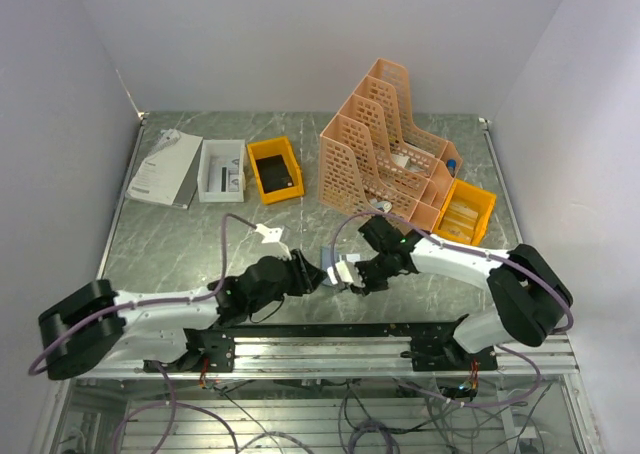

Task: Put the credit cards into the card holder
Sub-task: Open the card holder at the center of the board.

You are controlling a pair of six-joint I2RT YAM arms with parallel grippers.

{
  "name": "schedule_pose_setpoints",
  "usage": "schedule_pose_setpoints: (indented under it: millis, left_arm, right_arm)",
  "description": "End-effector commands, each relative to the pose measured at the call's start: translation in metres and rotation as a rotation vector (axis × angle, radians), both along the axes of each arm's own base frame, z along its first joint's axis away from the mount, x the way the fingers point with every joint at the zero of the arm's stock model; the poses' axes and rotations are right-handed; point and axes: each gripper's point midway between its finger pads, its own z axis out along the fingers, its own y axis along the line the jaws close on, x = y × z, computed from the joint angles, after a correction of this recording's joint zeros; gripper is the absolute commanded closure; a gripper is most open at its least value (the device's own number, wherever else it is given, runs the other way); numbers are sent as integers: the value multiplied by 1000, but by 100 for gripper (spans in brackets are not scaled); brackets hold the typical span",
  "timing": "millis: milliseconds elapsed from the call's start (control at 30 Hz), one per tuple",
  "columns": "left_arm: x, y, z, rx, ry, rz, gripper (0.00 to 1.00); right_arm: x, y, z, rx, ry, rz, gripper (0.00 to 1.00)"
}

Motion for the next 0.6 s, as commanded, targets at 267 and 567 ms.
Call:
schedule_pose_setpoints:
  millis: [267, 567]
  left_arm:
    - [25, -33, 13, -2, -11, -35, 57]
    - [21, -46, 36, -34, -26, -98, 69]
  right_arm:
    - [17, -8, 41, 177, 56, -127, 91]
    - [61, 32, 68, 257, 245, -478, 100]
